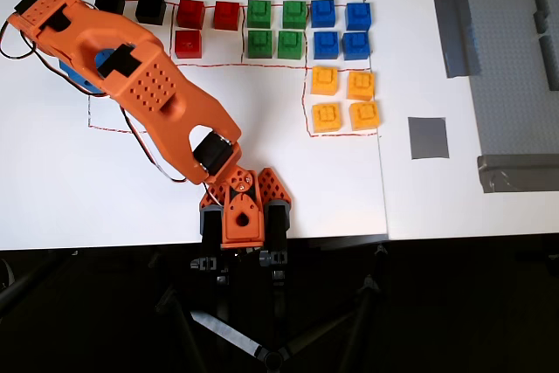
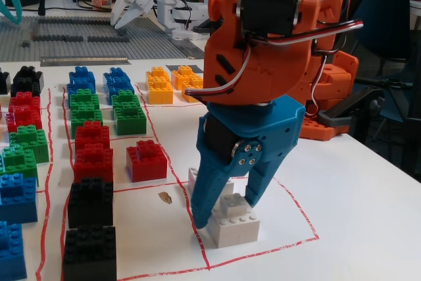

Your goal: Grab the block and put it in the grey marker

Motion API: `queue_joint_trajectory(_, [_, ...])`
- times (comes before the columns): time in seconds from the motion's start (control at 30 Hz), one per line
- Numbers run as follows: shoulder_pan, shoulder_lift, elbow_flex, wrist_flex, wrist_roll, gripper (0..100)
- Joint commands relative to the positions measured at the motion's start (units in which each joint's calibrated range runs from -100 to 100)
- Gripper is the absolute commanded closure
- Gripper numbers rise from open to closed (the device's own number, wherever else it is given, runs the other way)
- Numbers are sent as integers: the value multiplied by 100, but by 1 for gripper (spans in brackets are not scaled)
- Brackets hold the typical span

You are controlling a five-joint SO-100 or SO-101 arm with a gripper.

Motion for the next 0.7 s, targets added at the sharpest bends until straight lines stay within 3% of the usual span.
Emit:
queue_joint_trajectory(0.0, [-114,-538,-240,-129,68,86])
queue_joint_trajectory(0.03, [-122,-538,-240,-153,88,95])
queue_joint_trajectory(0.1, [-130,-538,-240,-178,151,99])
queue_joint_trajectory(0.43, [-147,-996,-140,-137,400,100])
queue_joint_trajectory(0.67, [-180,-1721,-821,638,586,100])
